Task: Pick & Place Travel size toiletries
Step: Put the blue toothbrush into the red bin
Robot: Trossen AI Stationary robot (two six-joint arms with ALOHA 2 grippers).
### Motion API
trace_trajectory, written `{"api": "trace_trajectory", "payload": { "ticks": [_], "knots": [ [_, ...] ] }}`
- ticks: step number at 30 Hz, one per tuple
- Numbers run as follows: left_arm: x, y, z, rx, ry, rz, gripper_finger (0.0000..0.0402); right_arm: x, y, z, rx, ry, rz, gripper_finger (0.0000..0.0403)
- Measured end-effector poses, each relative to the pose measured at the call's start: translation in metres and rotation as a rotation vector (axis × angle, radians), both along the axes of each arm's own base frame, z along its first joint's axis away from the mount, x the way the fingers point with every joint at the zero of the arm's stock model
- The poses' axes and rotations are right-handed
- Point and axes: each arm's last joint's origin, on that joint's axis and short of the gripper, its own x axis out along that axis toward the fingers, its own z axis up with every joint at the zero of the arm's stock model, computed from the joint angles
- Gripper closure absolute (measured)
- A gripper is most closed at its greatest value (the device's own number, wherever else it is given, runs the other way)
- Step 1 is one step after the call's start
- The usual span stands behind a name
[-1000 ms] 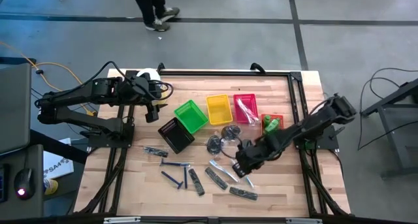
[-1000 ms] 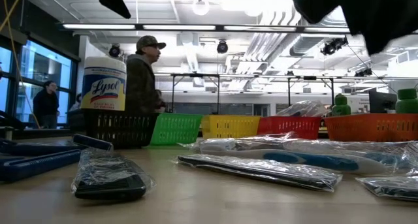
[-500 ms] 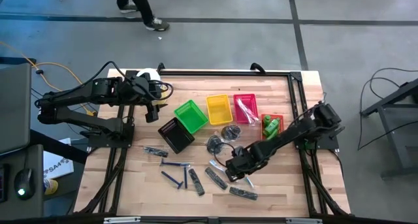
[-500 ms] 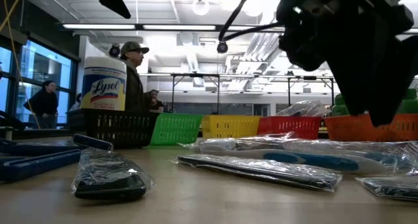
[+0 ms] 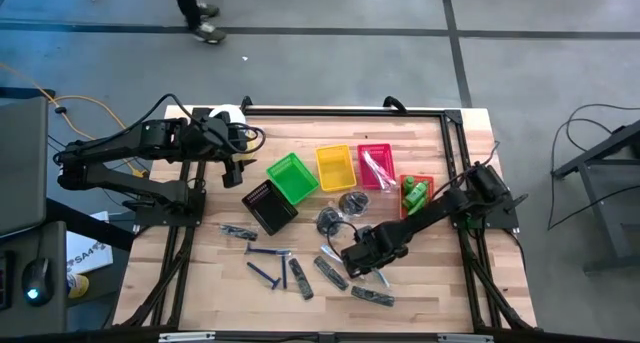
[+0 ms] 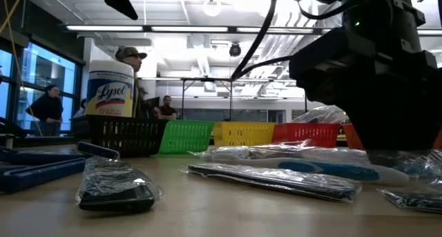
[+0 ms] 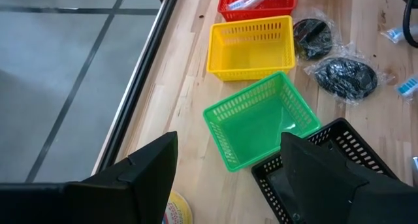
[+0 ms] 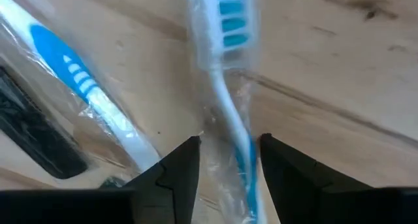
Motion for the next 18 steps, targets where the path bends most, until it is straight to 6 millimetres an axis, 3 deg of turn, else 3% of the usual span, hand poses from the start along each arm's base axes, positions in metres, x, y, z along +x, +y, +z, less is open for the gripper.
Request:
{"api": "trace_trajectory", "payload": {
  "ticks": [5,12,18],
  "knots": [
    [-0.001,0.0,-0.001,-0.002,0.015,0.0,0.0142,0.0,0.0,-0.001,0.002,0.004,0.002,0.0278],
    [-0.001,0.0,-0.002,-0.003,0.021,-0.001,0.0142,0.003,-0.004,-0.001,0.022,0.0,-0.002,0.0381],
    [-0.001,0.0,-0.002,0.009,0.028,-0.011,0.0142,0.005,-0.011,0.01,0.072,-0.027,0.004,0.0376]
  ]
}}
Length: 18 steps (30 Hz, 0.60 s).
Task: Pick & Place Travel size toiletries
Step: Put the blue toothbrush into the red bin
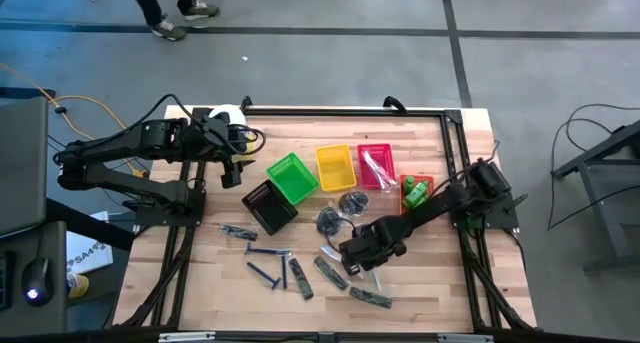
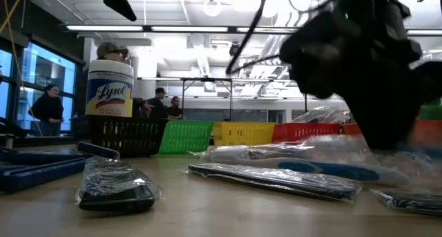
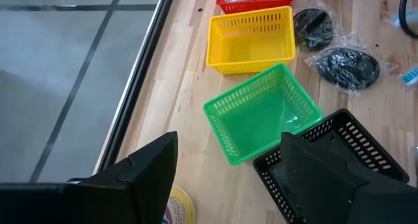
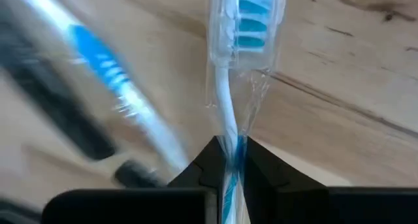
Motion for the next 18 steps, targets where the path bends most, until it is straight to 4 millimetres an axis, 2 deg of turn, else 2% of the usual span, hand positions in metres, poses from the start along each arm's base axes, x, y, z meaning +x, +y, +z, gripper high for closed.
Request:
{"api": "trace_trajectory", "payload": {
  "ticks": [3,8,15,18],
  "knots": [
    [0.0,0.0,0.0,0.002,0.001,-0.002,0.0142,-0.001,-0.008,0.018,0.002,-0.053,-0.011,0.0381],
    [0.0,0.0,0.0,0.005,0.002,-0.004,0.0142,-0.008,-0.031,0.059,-0.027,-0.165,-0.051,0.0385],
    [0.0,0.0,0.0,0.006,0.001,-0.004,0.0142,-0.029,-0.084,0.113,-0.079,-0.294,-0.08,0.0379],
    [0.0,0.0,0.0,0.006,0.001,-0.005,0.0142,-0.04,-0.109,0.125,-0.125,-0.301,-0.097,0.038]
  ]
}}
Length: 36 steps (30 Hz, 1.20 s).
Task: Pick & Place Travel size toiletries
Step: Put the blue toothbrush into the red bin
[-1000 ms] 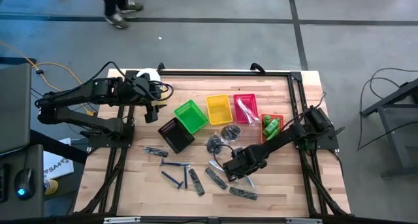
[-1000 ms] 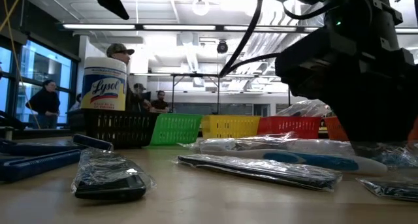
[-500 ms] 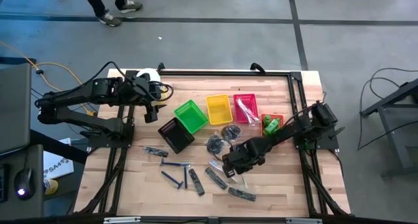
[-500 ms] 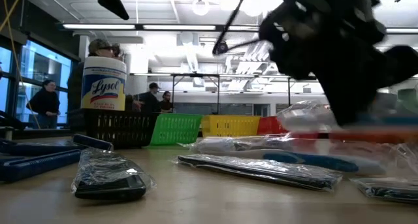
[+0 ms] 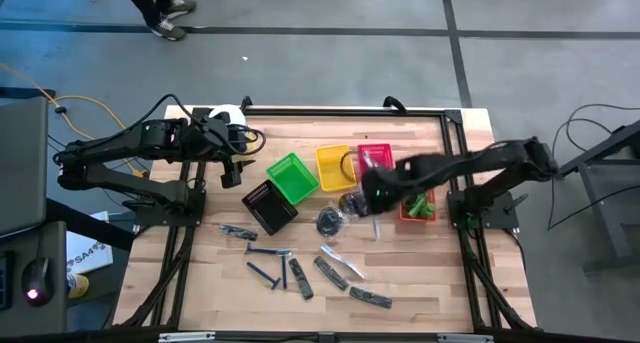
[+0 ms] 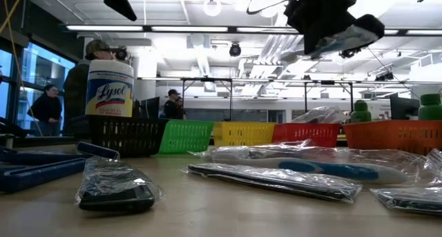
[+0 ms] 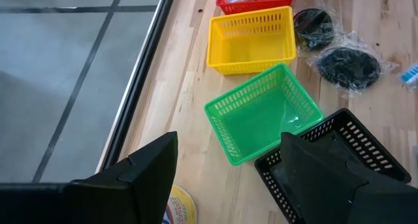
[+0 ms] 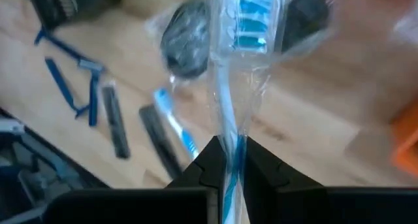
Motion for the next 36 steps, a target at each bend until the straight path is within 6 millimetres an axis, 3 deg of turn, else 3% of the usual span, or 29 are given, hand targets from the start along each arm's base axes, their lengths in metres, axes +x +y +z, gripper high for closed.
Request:
{"api": "trace_trajectory", "payload": {
  "ticks": [9,18,26,36],
  "knots": [
    [0.0,0.0,0.0,-0.004,-0.002,0.005,0.0142,-0.013,-0.071,0.007,-0.018,-0.006,-0.017,0.0379],
    [0.0,0.0,0.0,-0.006,-0.004,0.007,0.0142,-0.02,-0.119,0.009,-0.051,-0.039,-0.036,0.0379],
    [0.0,0.0,0.0,-0.005,-0.008,0.008,0.0142,-0.025,-0.142,0.008,-0.156,-0.026,0.02,0.0379],
    [0.0,0.0,0.0,-0.007,-0.009,0.012,0.0142,-0.013,-0.15,-0.021,-0.076,0.058,0.115,0.0379]
  ]
}}
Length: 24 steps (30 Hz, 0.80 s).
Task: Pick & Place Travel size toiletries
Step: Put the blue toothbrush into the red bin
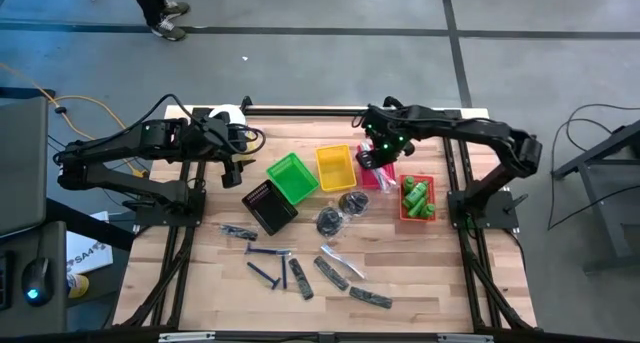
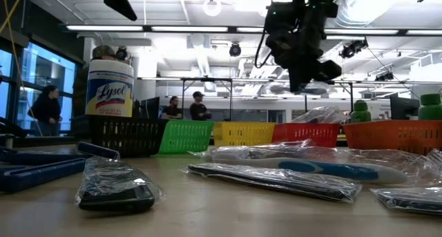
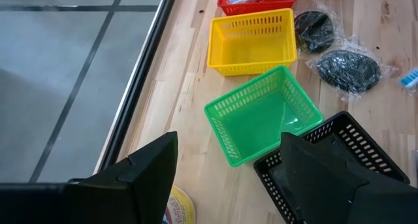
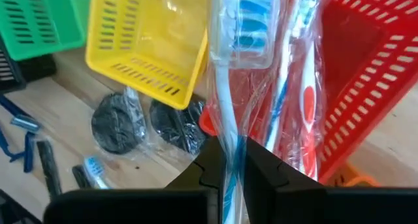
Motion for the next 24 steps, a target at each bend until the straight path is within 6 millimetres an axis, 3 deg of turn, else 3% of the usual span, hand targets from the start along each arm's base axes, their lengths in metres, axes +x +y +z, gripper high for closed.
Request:
{"api": "trace_trajectory", "payload": {
  "ticks": [6,12,24],
  "knots": [
    [0.001,0.0,0.001,0.003,-0.016,0.001,0.0142,0.012,-0.007,0.007,-0.073,0.018,0.058,0.0379],
    [0.001,0.0,0.001,0.003,-0.019,0.001,0.0142,0.017,-0.013,0.018,-0.107,0.206,0.081,0.038],
    [0.001,0.0,0.001,-0.004,-0.023,0.008,0.0142,0.031,-0.012,-0.019,0.062,0.409,0.099,0.0363]
  ]
}}
